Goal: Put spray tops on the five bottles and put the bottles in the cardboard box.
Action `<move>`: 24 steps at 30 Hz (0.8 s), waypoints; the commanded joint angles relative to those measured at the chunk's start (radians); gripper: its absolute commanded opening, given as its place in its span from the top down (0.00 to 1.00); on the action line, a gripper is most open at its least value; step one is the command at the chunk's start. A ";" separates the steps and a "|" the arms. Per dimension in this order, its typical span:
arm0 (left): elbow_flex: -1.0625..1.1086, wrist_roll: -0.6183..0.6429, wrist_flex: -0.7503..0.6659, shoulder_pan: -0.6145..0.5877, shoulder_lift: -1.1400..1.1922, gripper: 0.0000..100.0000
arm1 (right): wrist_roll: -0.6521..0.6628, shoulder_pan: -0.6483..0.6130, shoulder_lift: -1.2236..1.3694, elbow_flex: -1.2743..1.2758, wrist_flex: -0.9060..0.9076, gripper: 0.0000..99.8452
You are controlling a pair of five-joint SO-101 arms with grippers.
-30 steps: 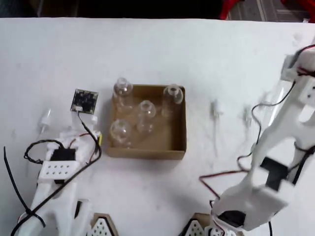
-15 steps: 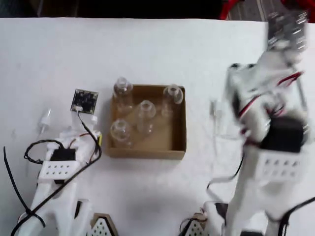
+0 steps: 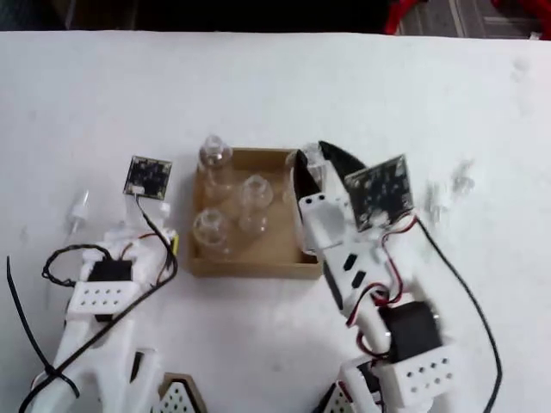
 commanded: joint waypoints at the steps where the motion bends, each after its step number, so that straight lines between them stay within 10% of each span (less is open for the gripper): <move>1: -0.005 0.003 -0.021 0.010 -0.004 0.91 | -0.014 0.010 -0.081 0.192 -0.266 0.98; 11: -0.005 0.003 -0.021 0.010 -0.004 0.91 | -0.020 0.005 -0.450 0.697 -0.602 0.98; 24: -0.005 0.003 -0.021 0.010 -0.002 0.91 | -0.153 0.013 -0.524 0.686 -0.298 0.98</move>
